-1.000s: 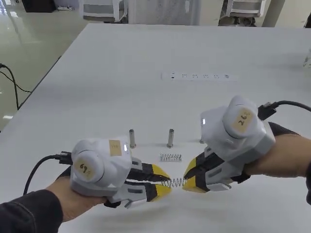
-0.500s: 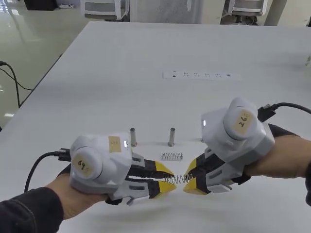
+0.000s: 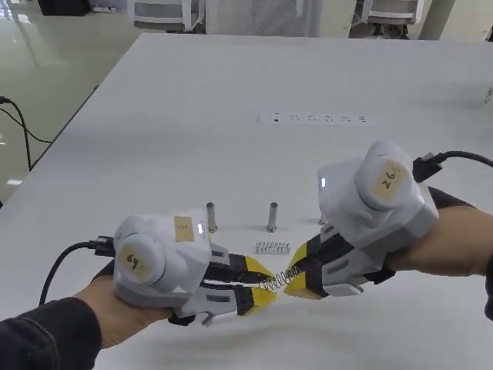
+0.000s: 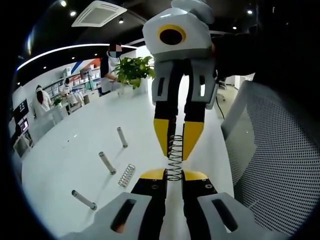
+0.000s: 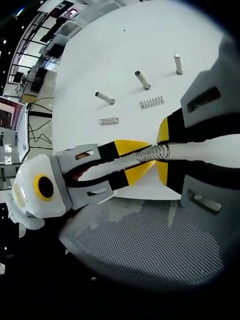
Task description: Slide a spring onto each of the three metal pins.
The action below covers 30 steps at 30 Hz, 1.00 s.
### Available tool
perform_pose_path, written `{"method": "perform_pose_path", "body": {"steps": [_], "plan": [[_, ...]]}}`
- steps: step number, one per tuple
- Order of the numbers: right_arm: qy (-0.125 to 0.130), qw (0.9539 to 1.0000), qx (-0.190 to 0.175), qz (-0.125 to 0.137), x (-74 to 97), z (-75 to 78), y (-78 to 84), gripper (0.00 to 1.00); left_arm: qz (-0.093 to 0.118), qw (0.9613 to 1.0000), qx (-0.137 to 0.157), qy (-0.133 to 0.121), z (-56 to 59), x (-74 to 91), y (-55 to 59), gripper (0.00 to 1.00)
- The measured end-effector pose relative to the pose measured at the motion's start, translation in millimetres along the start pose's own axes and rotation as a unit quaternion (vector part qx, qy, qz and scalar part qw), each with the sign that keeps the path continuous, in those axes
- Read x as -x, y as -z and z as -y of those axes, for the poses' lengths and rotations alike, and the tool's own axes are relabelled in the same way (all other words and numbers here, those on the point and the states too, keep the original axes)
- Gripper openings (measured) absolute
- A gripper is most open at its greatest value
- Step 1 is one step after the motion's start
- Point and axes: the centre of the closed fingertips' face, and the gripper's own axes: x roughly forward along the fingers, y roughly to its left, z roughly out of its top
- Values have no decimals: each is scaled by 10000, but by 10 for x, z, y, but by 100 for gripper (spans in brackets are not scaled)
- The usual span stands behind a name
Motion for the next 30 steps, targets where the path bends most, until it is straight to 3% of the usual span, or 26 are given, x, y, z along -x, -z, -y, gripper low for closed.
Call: {"method": "perform_pose_path", "body": {"steps": [17, 30], "plan": [[-71, 9998, 148, 117, -10, -82, -223, 12, -26, 10000, 6, 37, 16, -16, 20, 8], [-74, 9999, 123, 69, -10, -76, -234, 14, -58, 10000, -50, 53, 31, -28, 28, 8]]}}
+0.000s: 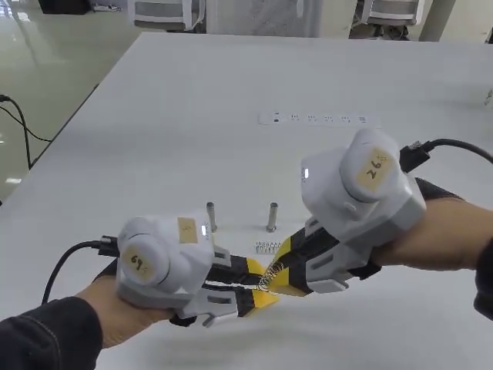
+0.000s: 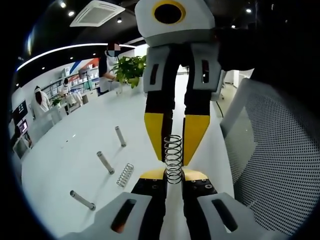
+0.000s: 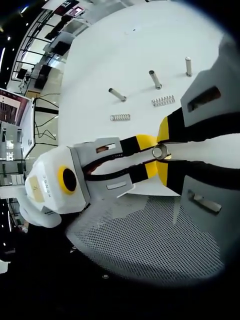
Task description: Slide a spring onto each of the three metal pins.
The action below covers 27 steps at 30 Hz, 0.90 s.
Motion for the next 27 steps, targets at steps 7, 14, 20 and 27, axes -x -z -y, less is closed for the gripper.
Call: {"method": "perform_pose_path", "body": {"steps": [7, 14, 20, 27], "plan": [[-5, 10000, 1, 1, -10, -6, -14, 13, 19, 10000, 6, -18, -10, 3, -8, 8], [24, 10000, 7, -42, 3, 10, -15, 13, 49, 10000, 14, -63, -22, 1, -23, 8], [53, 10000, -7, -69, 11, 32, -11, 13, 75, 9999, 120, -81, -30, 7, -25, 15], [103, 9999, -29, -111, 20, 69, 19, 13, 101, 9994, 323, -67, -36, 11, -7, 24]]}}
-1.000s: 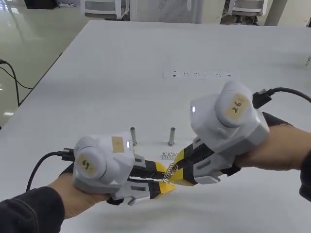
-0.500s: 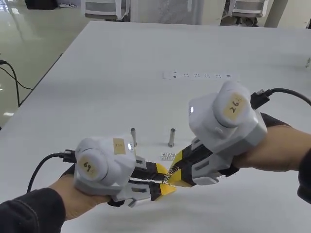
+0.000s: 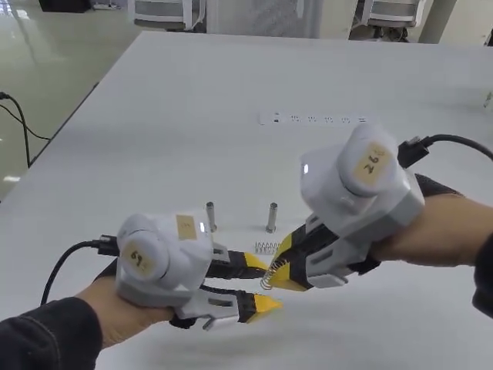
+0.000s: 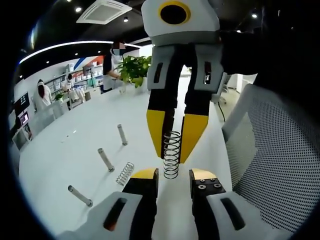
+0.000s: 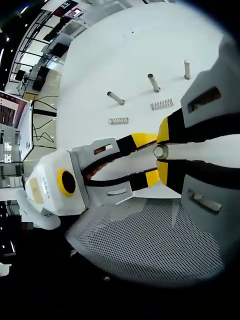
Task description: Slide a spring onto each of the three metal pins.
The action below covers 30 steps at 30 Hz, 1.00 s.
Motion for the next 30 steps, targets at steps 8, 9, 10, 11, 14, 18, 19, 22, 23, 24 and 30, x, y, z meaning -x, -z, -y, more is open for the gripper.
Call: {"method": "perform_pose_path", "body": {"steps": [8, 9, 10, 11, 14, 18, 19, 22, 23, 24, 30], "plan": [[82, 9999, -63, -49, 18, 71, 51, 13, 6, 9996, 260, -86, -68, 34, 41, 36], [87, 9999, -71, -56, 20, 75, 56, 13, 3, 9996, 266, -104, -77, 42, 48, 37], [92, 9999, -78, -61, 24, 82, 62, 13, 3, 9995, 286, -121, -88, 50, 53, 38], [97, 9999, -82, -63, 27, 86, 66, 13, 4, 9994, 320, -139, -99, 58, 57, 40], [119, 9999, -99, -74, 37, 103, 81, 13, 13, 9989, 409, -227, -143, 90, 81, 46], [150, 9998, -122, -108, 54, 137, 113, 13, 48, 9982, 512, -318, -188, 125, 107, 50], [160, 9997, -130, -112, 60, 147, 120, 13, 60, 9979, 545, -352, -202, 141, 114, 50], [182, 9996, -156, -121, 81, 173, 140, 13, 98, 9968, 639, -475, -256, 188, 133, 54], [191, 9996, -170, -124, 90, 185, 149, 13, 108, 9963, 671, -526, -276, 204, 143, 56], [209, 9995, -187, -132, 101, 200, 162, 13, 120, 9956, 716, -590, -302, 230, 159, 57], [298, 9991, -266, -137, 166, 279, 194, 13, 219, 9920, 930, -819, -377, 348, 220, 60]]}}
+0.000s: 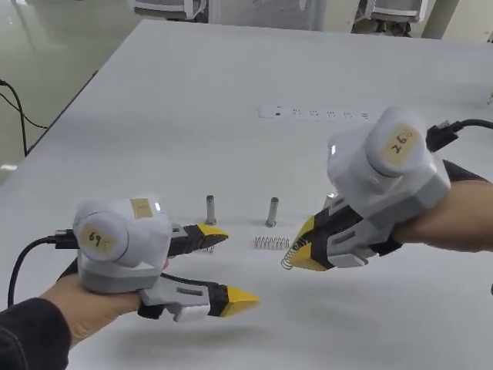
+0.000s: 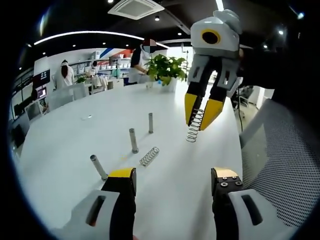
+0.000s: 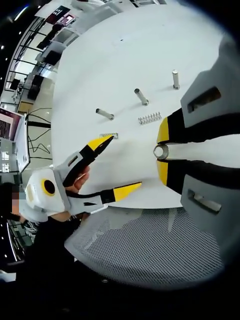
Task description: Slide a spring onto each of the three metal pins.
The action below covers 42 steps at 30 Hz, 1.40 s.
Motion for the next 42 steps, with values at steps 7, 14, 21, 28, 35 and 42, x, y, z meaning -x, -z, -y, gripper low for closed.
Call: {"method": "perform_pose_path", "body": {"steps": [7, 14, 21, 28, 35, 42], "plan": [[153, 9998, -124, 9, 104, 149, 50, 13, 76, 9996, 93, -242, -84, 105, 30, 66], [336, 9990, -285, 11, 223, 298, 119, 13, 215, 9985, 202, -456, -176, 210, 49, 70], [547, 9977, -407, -16, 369, 468, 191, 13, 301, 9968, 321, -674, -265, 305, 77, 73], [733, 9960, -511, -58, 489, 682, 252, 13, 334, 9957, 359, -791, -325, 361, 97, 74], [819, 9950, -523, -233, 510, 873, 335, 13, 363, 9946, 407, -886, -363, 400, 107, 75], [834, 9941, -549, -433, 452, 1055, 414, 13, 344, 9941, 428, -931, -372, 417, 122, 74]]}}
